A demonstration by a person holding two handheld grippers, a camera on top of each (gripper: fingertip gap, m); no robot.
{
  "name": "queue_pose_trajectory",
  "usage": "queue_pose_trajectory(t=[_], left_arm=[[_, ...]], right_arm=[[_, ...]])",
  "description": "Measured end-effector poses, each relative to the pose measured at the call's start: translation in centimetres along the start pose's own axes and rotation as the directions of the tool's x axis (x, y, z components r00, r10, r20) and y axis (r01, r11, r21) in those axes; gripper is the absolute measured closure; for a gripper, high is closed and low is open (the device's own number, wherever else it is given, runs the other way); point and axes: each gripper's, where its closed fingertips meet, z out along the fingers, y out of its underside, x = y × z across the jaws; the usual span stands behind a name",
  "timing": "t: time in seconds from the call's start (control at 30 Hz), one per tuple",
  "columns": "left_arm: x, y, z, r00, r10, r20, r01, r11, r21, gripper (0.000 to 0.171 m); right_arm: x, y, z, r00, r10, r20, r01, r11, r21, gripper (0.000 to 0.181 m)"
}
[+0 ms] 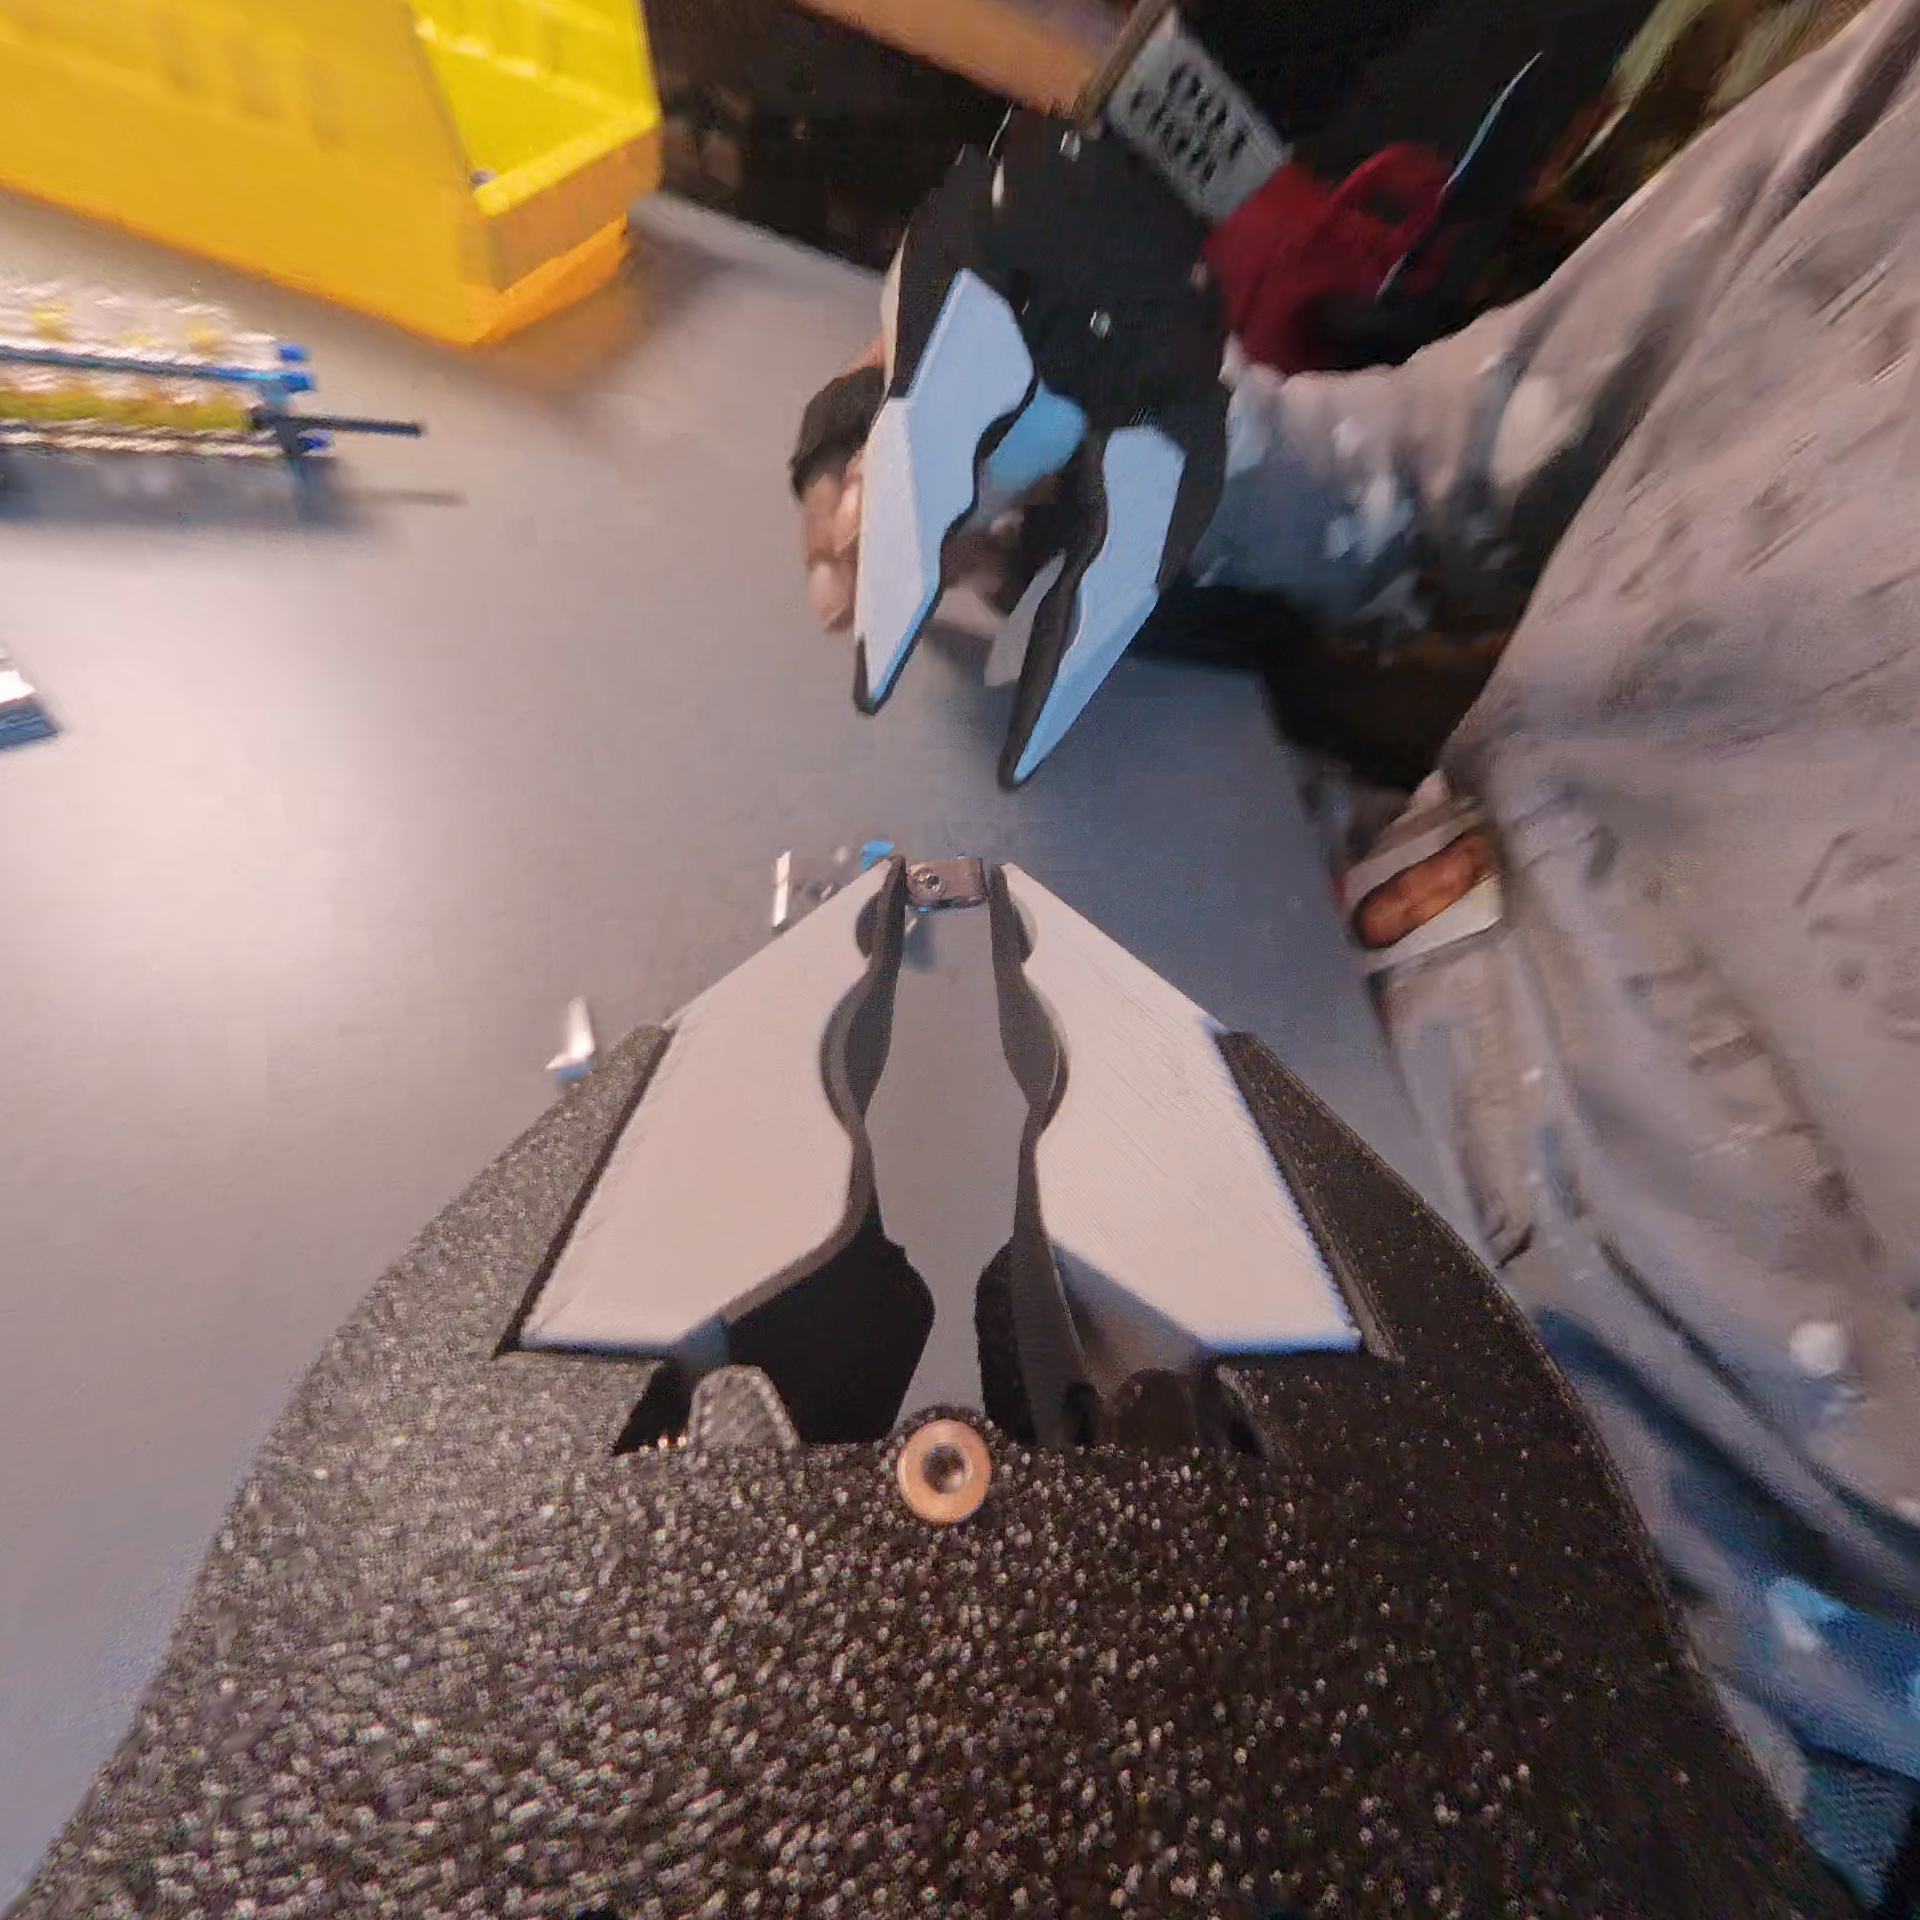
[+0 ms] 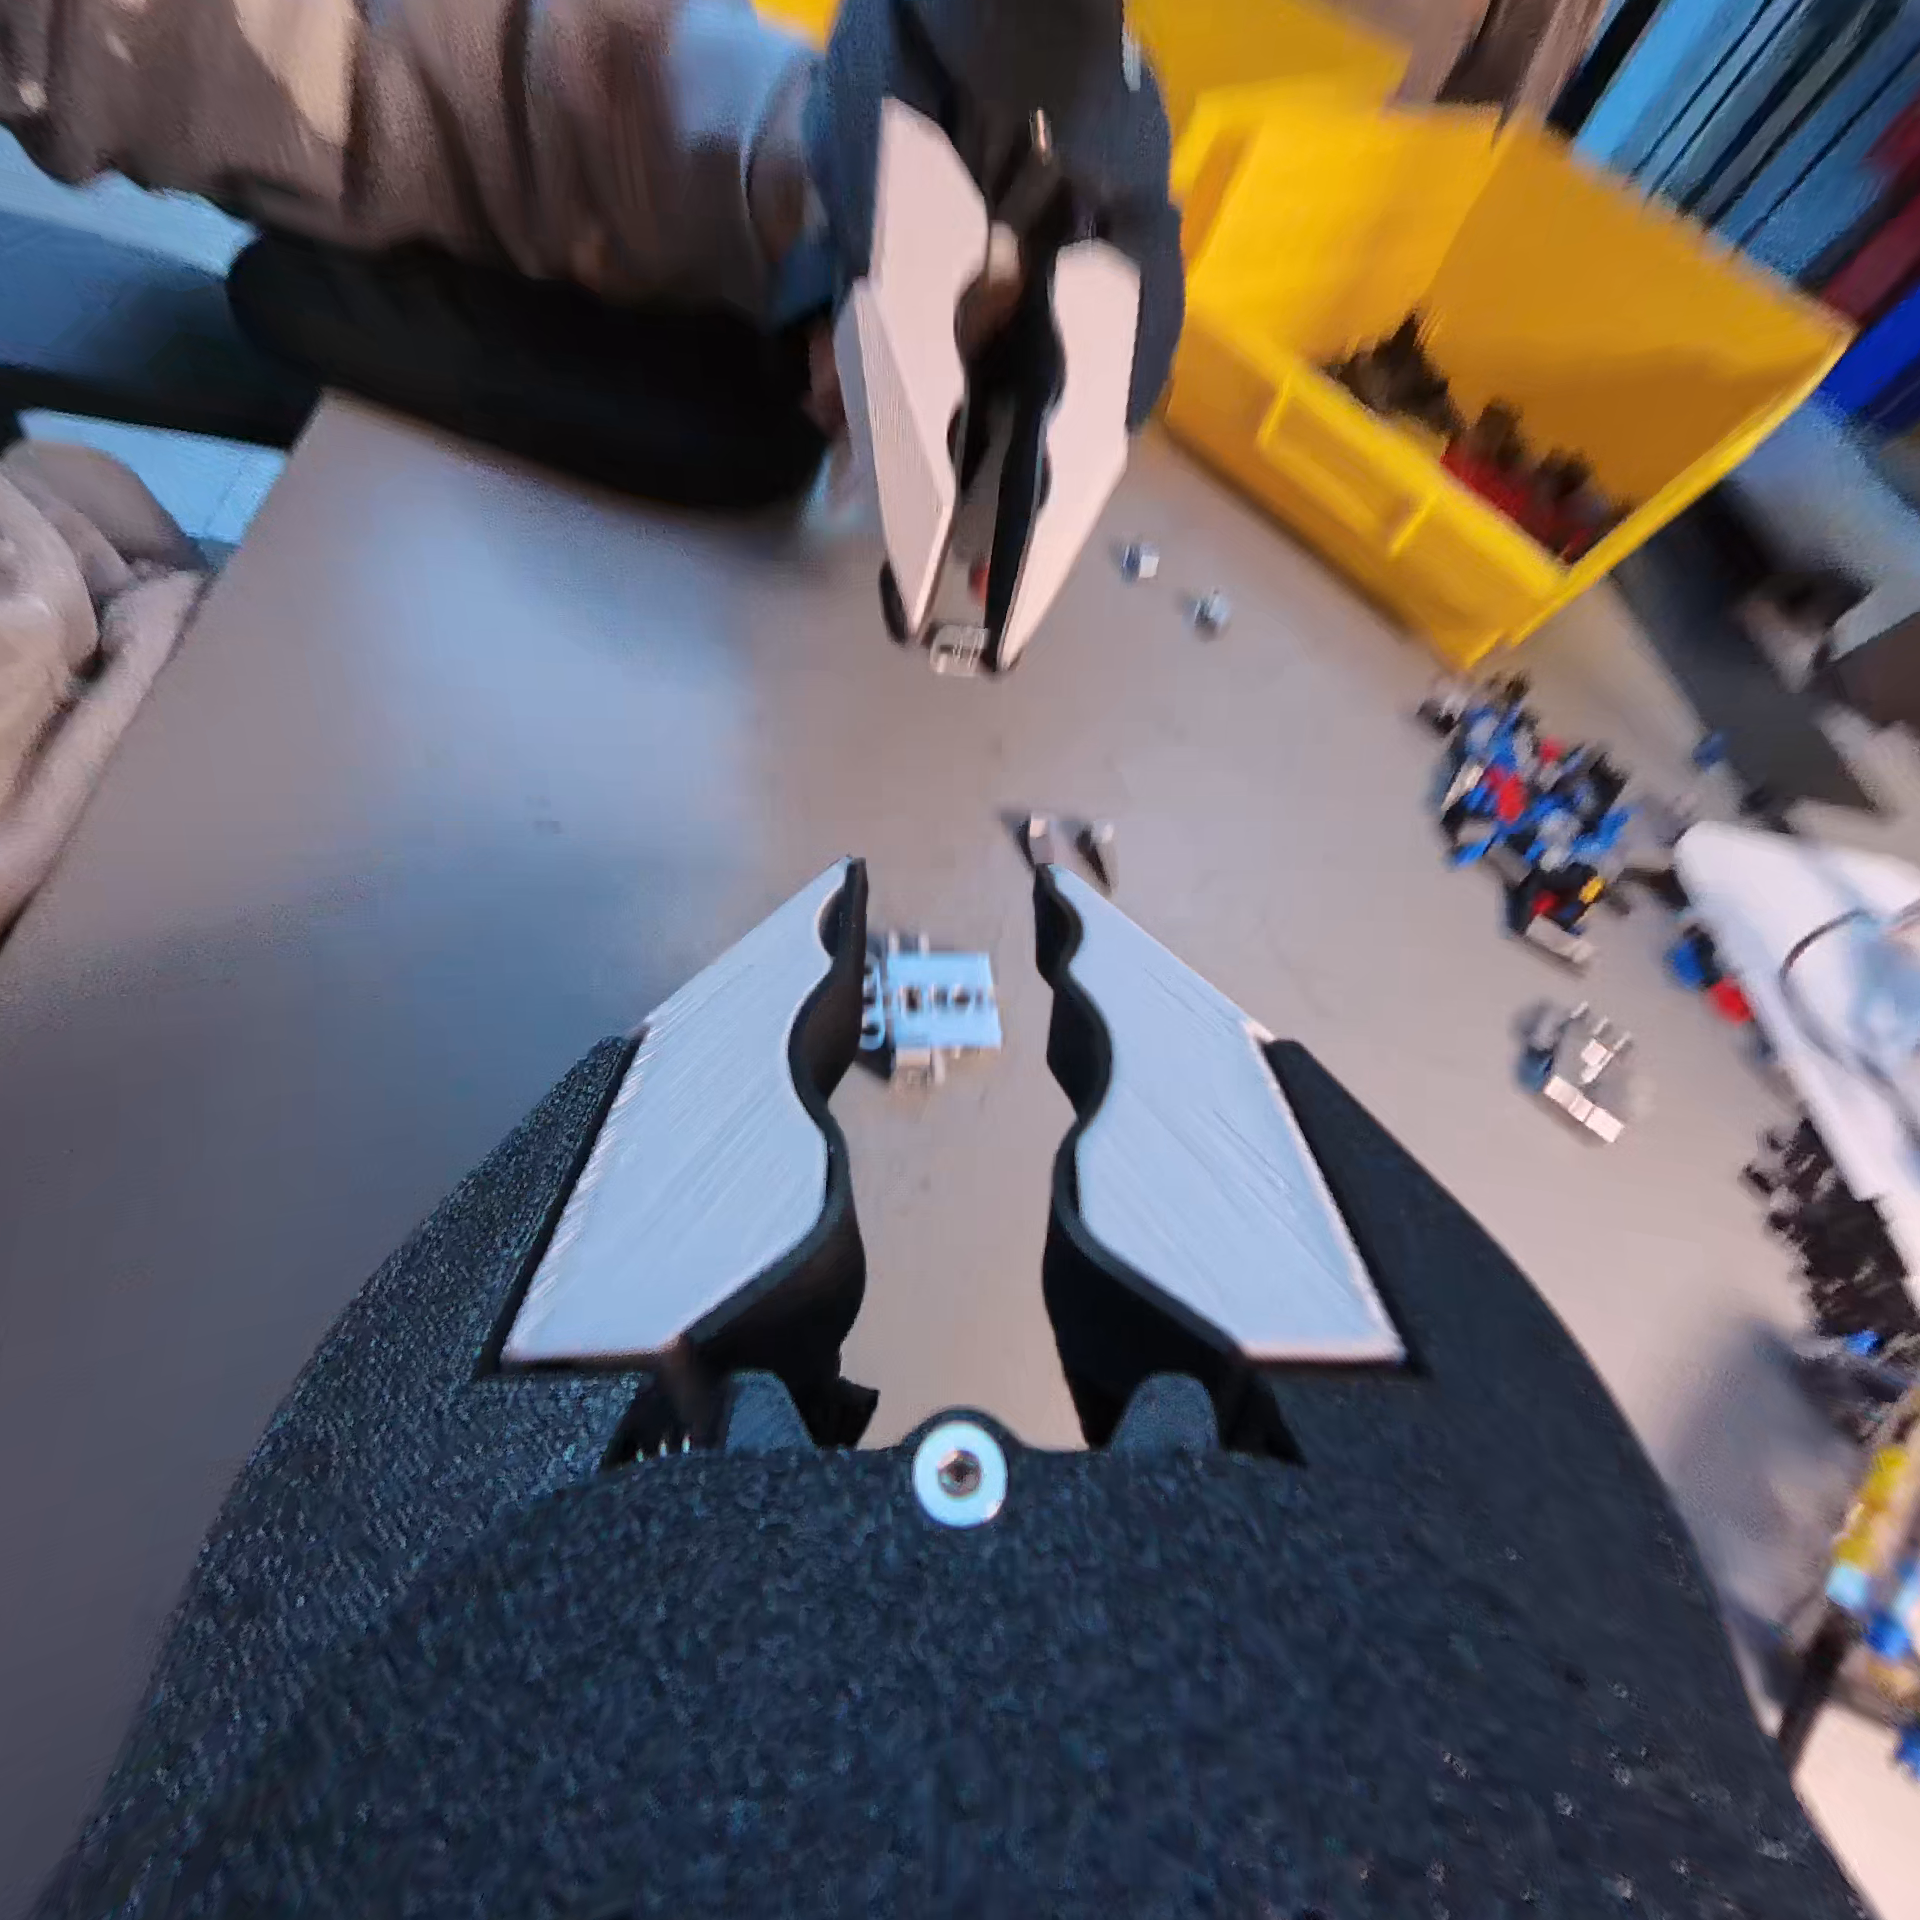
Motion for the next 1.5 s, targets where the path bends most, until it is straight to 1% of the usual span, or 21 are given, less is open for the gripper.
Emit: queue_pose_trajectory(t=[0.03, 0.1, 0.17, 0.23, 0.33, 0.4, 0.5, 0.53, 0.57, 0.63, 0.7, 0.8, 0.9, 0.97, 1.07, 1.13, 1.2, 1.3, 1.4, 1.5], left_arm=[[0.8, -1.0, 0.7, 0.997, -0.038, -0.071, 0.042, 0.998, 0.043, 0.157], [1.9, -2.2, 1.7, 0.972, -0.120, -0.200, 0.139, 0.987, 0.084, 0.157], [2.4, -2.8, 2.4, 0.941, -0.184, -0.283, 0.219, 0.970, 0.101, 0.158], [2.9, -3.3, 2.6, 0.916, -0.215, -0.338, 0.266, 0.958, 0.110, 0.158], [3.1, -3.4, 2.8, 0.898, -0.244, -0.365, 0.302, 0.947, 0.112, 0.157], [2.9, -3.7, 2.7, 0.885, -0.274, -0.376, 0.341, 0.932, 0.122, 0.158], [2.7, -3.7, 2.6, 0.866, -0.311, -0.391, 0.384, 0.915, 0.122, 0.158], [2.7, -3.9, 2.5, 0.856, -0.323, -0.404, 0.404, 0.905, 0.132, 0.165], [2.7, -4.0, 2.5, 0.845, -0.335, -0.417, 0.424, 0.895, 0.141, 0.165], [2.7, -4.1, 2.5, 0.826, -0.362, -0.432, 0.458, 0.878, 0.140, 0.165], [2.4, -4.1, 2.6, 0.822, -0.376, -0.428, 0.470, 0.871, 0.139, 0.165], [2.1, -4.1, 2.5, 0.826, -0.381, -0.415, 0.474, 0.868, 0.147, 0.165], [1.6, -4.2, 2.2, 0.841, -0.377, -0.388, 0.468, 0.867, 0.170, 0.165], [0.8, -4.1, 2.0, 0.860, -0.375, -0.345, 0.456, 0.869, 0.192, 0.164], [-0.2, -3.8, 1.6, 0.913, -0.330, -0.239, 0.381, 0.900, 0.211, 0.160], [-1.0, -3.1, 1.4, 0.956, -0.268, -0.122, 0.288, 0.938, 0.193, 0.155], [-1.6, -2.3, 1.5, 0.983, -0.184, -0.009, 0.183, 0.972, 0.150, 0.151], [-2.3, -0.7, 1.8, 0.991, -0.047, 0.124, 0.043, 0.998, 0.037, 0.150], [-3.2, 1.0, 1.8, 0.973, 0.072, 0.218, -0.052, 0.994, -0.094, 0.150], [-4.4, 2.4, 1.8, 0.947, 0.141, 0.287, -0.088, 0.978, -0.188, 0.150]], right_arm=[[-0.1, -1.2, 0.0, 0.999, -0.041, -0.018, 0.042, 0.998, 0.046, 0.150], [-0.2, -2.8, 0.0, 0.989, -0.129, -0.074, 0.136, 0.986, 0.097, 0.150], [-0.5, -3.5, -0.1, 0.973, -0.204, -0.111, 0.215, 0.971, 0.108, 0.151], [-1.0, -3.5, -0.1, 0.963, -0.246, -0.112, 0.258, 0.961, 0.101, 0.157], [-0.9, -3.7, -0.5, 0.949, -0.280, -0.147, 0.296, 0.950, 0.100, 0.167], [-0.7, -4.0, -0.8, 0.936, -0.304, -0.176, 0.324, 0.941, 0.101, 0.169], [-0.9, -4.3, -0.8, 0.927, -0.325, -0.187, 0.347, 0.933, 0.098, 0.173], [-0.9, -4.2, -0.8, 0.931, -0.315, -0.184, 0.336, 0.937, 0.094, 0.178], [-0.8, -4.3, -0.9, 0.935, -0.301, -0.188, 0.324, 0.940, 0.106, 0.181], [-0.7, -4.3, -1.0, 0.949, -0.261, -0.179, 0.284, 0.951, 0.122, 0.181], [-0.6, -4.1, -1.0, 0.954, -0.241, -0.178, 0.265, 0.956, 0.124, 0.181], [-0.3, -4.0, -0.9, 0.972, -0.173, -0.159, 0.197, 0.969, 0.147, 0.181], [0.1, -3.5, -0.8, 0.985, -0.103, -0.140, 0.125, 0.980, 0.158, 0.181], [0.4, -3.1, -0.6, 0.990, -0.056, -0.131, 0.077, 0.985, 0.157, 0.181], [0.8, -2.7, -0.5, 0.993, 0.002, -0.118, 0.017, 0.987, 0.157, 0.181], [1.1, -2.5, -0.4, 0.993, 0.038, -0.114, -0.020, 0.988, 0.156, 0.181], [1.6, -2.1, -0.3, 0.989, 0.086, -0.119, -0.068, 0.987, 0.142, 0.181], [2.0, -1.6, -0.1, 0.983, 0.142, -0.113, -0.126, 0.983, 0.131, 0.181], [2.7, -0.8, -0.2, 0.979, 0.143, -0.147, -0.131, 0.987, 0.094, 0.181], [4.0, 0.3, -1.0, 0.969, 0.153, -0.195, -0.145, 0.988, 0.053, 0.181]])
